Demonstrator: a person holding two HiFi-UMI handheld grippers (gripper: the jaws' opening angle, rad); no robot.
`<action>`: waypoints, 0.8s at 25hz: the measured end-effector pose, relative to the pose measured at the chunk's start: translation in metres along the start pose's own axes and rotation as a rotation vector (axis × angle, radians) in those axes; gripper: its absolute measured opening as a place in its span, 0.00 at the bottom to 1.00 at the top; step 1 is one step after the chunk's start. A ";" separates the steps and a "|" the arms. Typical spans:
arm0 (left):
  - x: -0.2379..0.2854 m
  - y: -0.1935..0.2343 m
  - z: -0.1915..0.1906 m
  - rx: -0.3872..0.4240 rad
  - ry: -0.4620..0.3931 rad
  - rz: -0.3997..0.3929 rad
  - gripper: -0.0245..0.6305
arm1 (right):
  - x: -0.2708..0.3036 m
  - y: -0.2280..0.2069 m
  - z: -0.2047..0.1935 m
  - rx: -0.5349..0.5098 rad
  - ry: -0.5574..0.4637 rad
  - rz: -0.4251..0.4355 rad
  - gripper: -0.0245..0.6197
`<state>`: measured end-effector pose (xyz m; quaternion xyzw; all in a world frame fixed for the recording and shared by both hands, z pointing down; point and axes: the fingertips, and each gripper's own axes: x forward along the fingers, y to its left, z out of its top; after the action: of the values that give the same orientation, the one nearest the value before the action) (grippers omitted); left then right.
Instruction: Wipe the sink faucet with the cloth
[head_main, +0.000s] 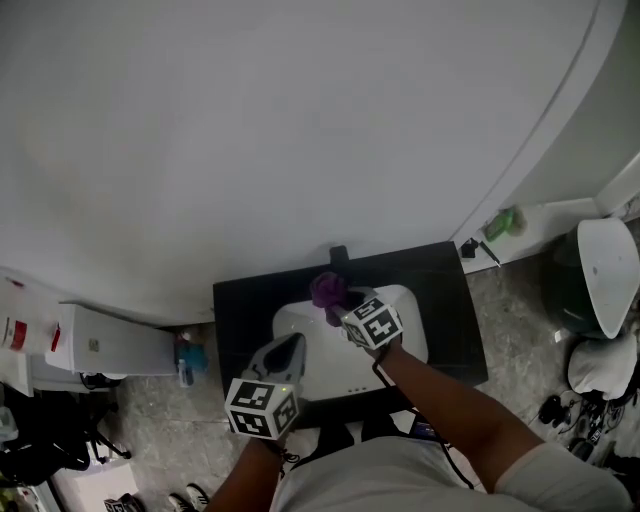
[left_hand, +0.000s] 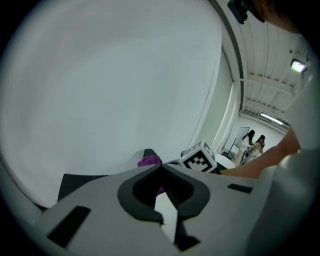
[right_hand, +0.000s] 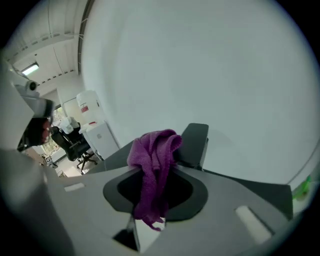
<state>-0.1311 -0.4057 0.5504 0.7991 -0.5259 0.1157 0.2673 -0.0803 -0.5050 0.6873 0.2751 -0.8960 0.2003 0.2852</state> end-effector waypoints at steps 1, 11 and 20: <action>0.001 -0.002 0.001 0.001 0.000 -0.001 0.05 | 0.006 -0.009 -0.001 -0.002 0.031 -0.008 0.18; 0.012 -0.007 -0.004 -0.020 0.015 -0.016 0.05 | -0.035 0.017 -0.069 0.148 0.052 0.053 0.18; 0.031 -0.011 0.003 0.015 0.028 -0.009 0.05 | -0.071 -0.086 0.074 0.044 -0.181 -0.040 0.18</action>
<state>-0.1090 -0.4281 0.5584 0.8017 -0.5178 0.1295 0.2691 -0.0089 -0.5825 0.6046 0.3160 -0.9079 0.1887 0.2009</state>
